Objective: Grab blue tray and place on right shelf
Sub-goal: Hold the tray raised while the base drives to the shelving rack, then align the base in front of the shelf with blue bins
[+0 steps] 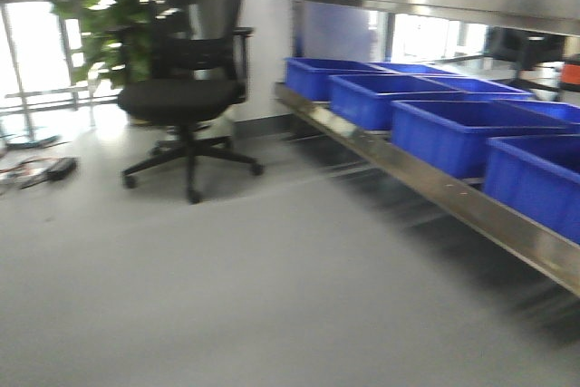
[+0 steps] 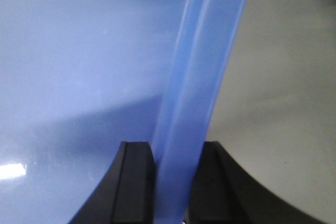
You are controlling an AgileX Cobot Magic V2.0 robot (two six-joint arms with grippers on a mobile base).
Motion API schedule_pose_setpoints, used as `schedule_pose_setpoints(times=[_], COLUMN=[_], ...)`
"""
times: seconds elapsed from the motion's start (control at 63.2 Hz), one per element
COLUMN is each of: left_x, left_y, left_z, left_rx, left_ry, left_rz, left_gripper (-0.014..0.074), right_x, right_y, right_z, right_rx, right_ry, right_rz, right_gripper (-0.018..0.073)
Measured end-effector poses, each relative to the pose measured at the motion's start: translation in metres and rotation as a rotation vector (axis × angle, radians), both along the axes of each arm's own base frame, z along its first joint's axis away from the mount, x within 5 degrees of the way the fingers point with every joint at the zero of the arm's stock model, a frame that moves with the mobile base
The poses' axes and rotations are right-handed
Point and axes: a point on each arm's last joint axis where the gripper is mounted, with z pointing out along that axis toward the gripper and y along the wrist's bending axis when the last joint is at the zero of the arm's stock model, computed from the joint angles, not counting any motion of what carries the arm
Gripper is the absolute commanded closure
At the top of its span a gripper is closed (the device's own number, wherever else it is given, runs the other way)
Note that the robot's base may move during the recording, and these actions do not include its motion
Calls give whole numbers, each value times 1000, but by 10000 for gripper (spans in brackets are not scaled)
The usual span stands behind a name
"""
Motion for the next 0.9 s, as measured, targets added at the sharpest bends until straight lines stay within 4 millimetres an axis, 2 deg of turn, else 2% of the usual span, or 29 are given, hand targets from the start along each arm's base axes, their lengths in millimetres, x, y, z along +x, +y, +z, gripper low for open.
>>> schedule_pose_setpoints(times=[0.902], left_x=[0], left_y=[0], left_z=[0], left_rx=[-5], left_ry=[3], left_rz=[-1], left_gripper=[644], right_x=[0], right_y=[0], right_z=[0], right_rx=[-2], right_ry=[-1], right_rz=[-1], right_gripper=[503])
